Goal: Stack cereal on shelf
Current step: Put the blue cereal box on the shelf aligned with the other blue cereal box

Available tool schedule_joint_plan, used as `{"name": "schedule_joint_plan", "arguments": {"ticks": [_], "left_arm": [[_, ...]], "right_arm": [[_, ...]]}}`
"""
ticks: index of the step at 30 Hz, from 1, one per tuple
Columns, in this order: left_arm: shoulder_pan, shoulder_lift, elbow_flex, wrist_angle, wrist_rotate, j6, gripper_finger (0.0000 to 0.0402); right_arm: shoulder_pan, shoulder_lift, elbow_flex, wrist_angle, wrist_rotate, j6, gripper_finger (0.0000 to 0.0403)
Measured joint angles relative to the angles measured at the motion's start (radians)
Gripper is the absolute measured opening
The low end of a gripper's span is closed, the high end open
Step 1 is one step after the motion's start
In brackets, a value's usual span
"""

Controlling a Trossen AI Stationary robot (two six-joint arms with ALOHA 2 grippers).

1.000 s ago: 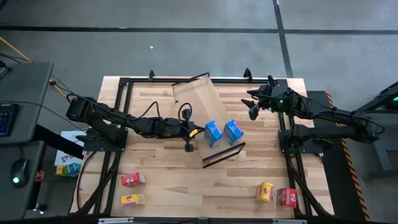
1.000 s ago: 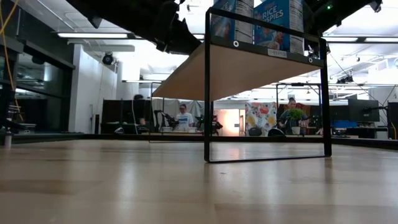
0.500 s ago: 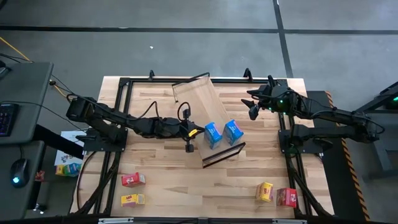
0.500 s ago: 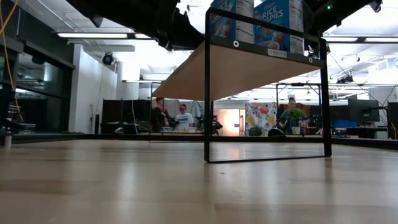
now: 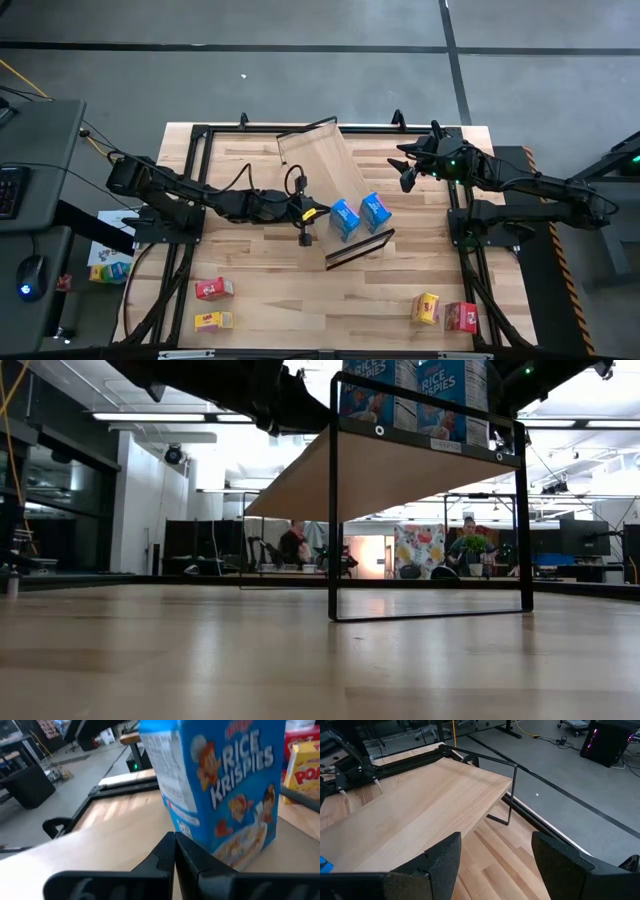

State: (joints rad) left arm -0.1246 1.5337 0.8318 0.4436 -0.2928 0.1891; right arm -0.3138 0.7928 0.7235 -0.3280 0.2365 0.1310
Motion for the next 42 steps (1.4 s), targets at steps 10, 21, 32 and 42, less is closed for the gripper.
{"name": "schedule_joint_plan", "arguments": {"ticks": [10,21,32,42], "left_arm": [[0.012,0.0,0.024,0.034,-0.001,0.033,0.0],[0.024,-0.05,0.038,-0.069,-0.202,0.188,0.0],[-0.049,-0.214,-0.019,-0.416,-0.061,-0.004,0.0],[-0.025,-0.14,-0.058,-0.161,0.207,-0.011,0.0]], "right_arm": [[0.0,0.0,0.0,0.001,0.0,0.0,0.0236],[0.0,0.0,0.0,0.001,0.0,0.0,0.0236],[0.0,0.0,0.0,-0.004,0.0,0.0,0.0236],[0.0,0.0,0.0,-0.004,0.0,0.003,0.0236]]}}
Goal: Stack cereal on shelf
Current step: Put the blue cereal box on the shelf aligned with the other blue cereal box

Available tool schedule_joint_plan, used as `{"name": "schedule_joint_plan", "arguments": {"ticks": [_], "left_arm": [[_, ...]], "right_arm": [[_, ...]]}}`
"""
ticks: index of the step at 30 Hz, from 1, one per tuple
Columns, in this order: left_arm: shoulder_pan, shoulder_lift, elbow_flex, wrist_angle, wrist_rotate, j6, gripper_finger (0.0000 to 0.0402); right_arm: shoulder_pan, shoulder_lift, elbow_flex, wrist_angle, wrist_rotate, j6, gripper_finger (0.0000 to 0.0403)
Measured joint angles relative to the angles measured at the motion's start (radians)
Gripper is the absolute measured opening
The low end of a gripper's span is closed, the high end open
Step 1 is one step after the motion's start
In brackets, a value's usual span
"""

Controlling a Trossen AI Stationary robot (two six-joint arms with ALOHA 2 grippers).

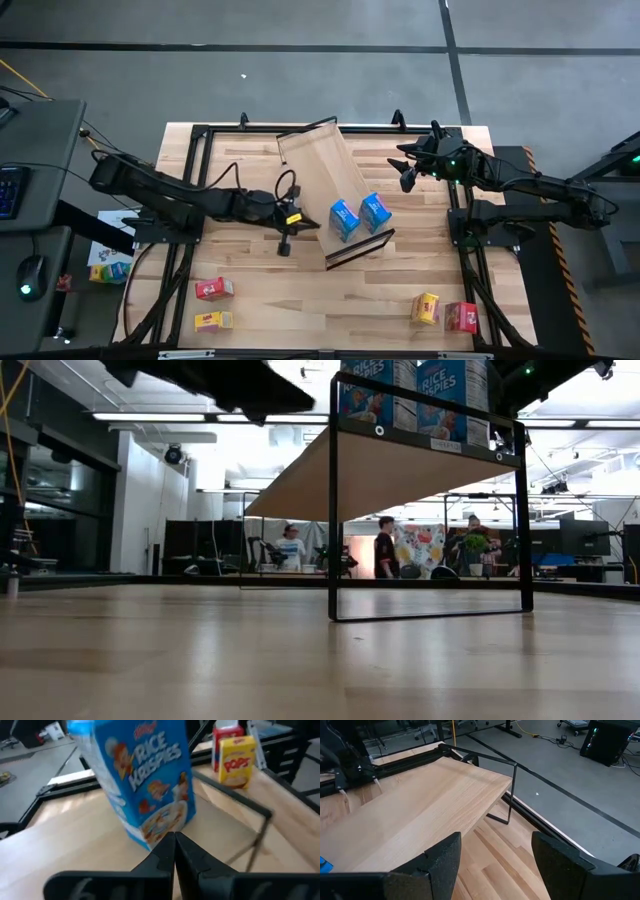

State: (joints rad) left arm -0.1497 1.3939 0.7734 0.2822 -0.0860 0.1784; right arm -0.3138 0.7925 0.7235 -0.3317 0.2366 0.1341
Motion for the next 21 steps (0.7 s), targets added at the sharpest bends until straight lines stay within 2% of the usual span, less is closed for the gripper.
{"name": "schedule_joint_plan", "arguments": {"ticks": [7,16,21], "left_arm": [[0.034,0.068,0.0,0.09,0.029,0.002,0.0],[0.061,0.071,0.0,0.131,0.038,-0.02,0.0],[0.072,0.094,0.0,0.158,0.121,-0.044,0.0]], "right_arm": [[0.0,0.0,0.0,0.0,0.0,-0.001,0.0236],[0.0,0.0,0.0,0.001,0.0,-0.001,0.0236],[0.0,0.0,0.0,0.001,0.0,-0.001,0.0236]]}}
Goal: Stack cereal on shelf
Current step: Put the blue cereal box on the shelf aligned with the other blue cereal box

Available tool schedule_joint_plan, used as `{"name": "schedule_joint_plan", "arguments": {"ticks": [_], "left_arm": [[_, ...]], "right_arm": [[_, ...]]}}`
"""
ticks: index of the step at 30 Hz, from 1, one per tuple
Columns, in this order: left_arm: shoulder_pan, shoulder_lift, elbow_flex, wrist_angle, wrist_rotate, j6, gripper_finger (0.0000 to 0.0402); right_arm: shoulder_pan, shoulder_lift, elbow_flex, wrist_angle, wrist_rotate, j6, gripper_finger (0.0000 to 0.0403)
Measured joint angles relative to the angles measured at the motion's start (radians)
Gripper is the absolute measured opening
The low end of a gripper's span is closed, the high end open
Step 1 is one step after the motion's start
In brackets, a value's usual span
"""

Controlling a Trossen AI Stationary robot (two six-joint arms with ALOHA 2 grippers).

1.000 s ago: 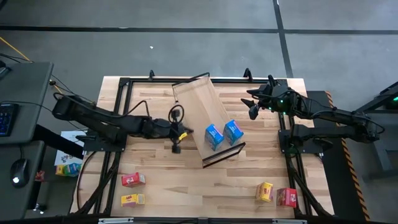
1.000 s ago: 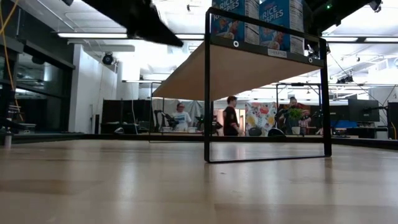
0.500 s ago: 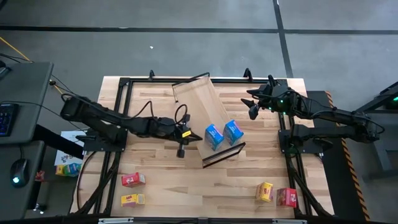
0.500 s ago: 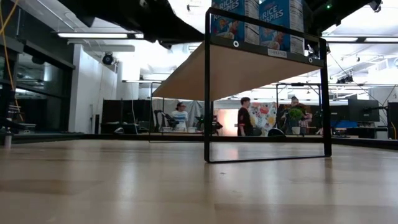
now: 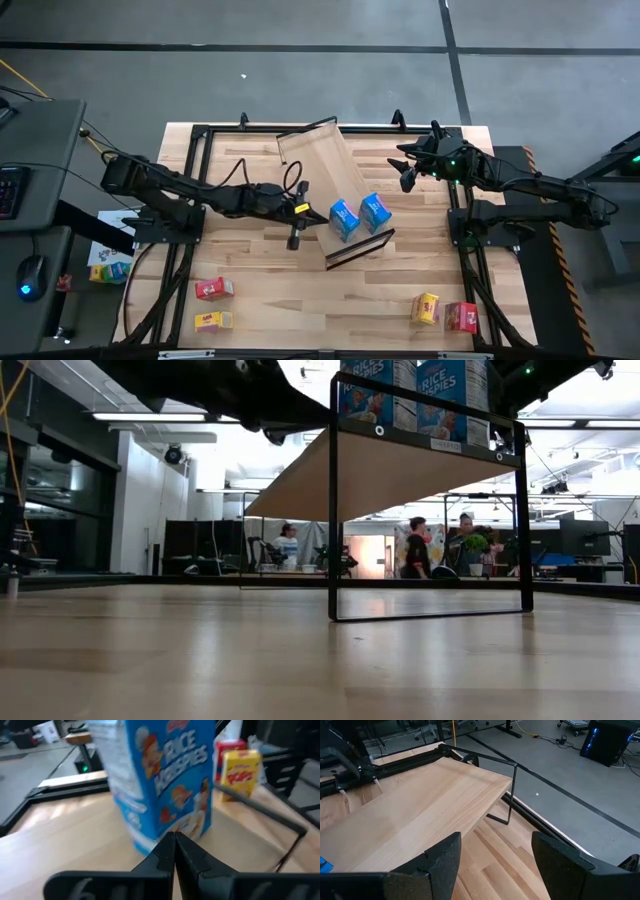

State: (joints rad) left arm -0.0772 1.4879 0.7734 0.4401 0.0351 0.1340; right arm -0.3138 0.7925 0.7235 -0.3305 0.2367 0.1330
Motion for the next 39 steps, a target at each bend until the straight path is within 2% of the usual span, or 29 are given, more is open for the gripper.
{"name": "schedule_joint_plan", "arguments": {"ticks": [10,31,39], "left_arm": [[0.0,0.07,0.0,0.075,0.006,-0.001,0.0],[0.038,0.058,0.0,0.055,0.0,0.007,0.0],[0.04,0.003,0.001,0.005,-0.204,0.079,0.0]], "right_arm": [[0.0,0.0,0.0,0.003,0.0,0.0,0.0236],[0.0,0.0,0.0,0.002,0.0,-0.001,0.0236],[0.0,0.0,0.0,0.001,0.0,-0.002,0.0236]]}}
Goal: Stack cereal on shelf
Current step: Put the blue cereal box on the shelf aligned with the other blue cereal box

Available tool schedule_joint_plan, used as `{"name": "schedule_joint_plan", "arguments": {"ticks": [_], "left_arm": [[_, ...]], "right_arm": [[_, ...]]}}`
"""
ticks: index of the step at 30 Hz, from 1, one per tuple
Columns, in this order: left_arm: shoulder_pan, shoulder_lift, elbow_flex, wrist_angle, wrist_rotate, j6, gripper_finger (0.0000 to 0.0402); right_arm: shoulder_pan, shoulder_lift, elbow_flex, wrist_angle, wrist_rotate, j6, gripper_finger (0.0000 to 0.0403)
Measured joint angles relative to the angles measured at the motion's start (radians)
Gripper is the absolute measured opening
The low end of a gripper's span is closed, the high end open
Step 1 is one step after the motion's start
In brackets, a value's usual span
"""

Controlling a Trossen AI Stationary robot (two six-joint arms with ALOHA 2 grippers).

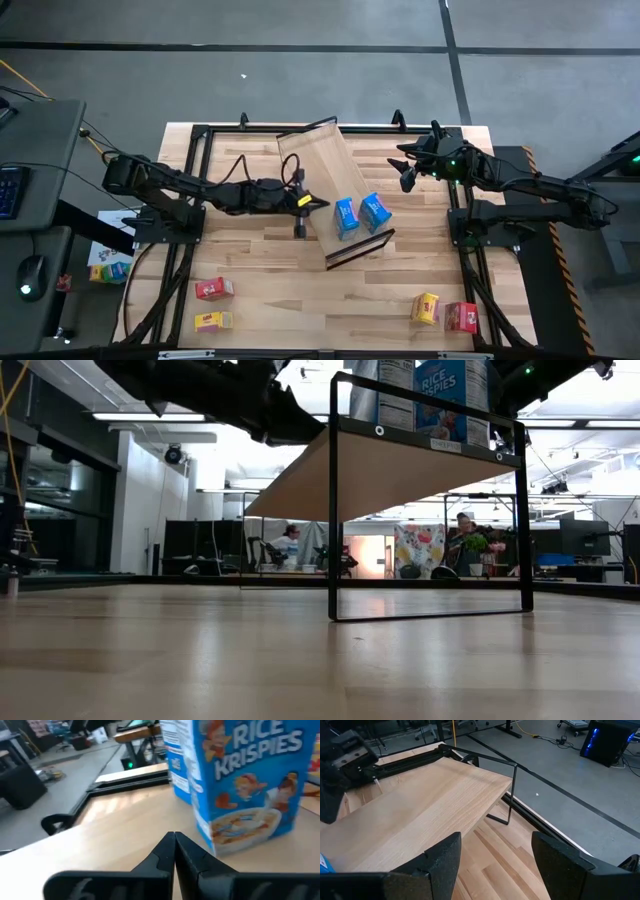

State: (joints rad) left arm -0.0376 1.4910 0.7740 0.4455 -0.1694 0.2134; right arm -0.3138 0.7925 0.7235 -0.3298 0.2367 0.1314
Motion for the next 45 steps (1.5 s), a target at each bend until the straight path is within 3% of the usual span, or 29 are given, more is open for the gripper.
{"name": "schedule_joint_plan", "arguments": {"ticks": [16,20,45], "left_arm": [[0.004,0.069,0.001,0.115,-0.005,-0.004,0.0],[0.003,0.069,0.001,0.128,0.038,-0.03,0.0],[-0.012,0.069,0.001,0.13,0.1,-0.072,0.0]], "right_arm": [[0.0,0.0,0.0,0.005,0.0,0.007,0.0236],[0.0,0.0,0.0,0.005,0.0,0.007,0.0236],[0.0,0.0,0.0,0.005,0.0,0.008,0.0236]]}}
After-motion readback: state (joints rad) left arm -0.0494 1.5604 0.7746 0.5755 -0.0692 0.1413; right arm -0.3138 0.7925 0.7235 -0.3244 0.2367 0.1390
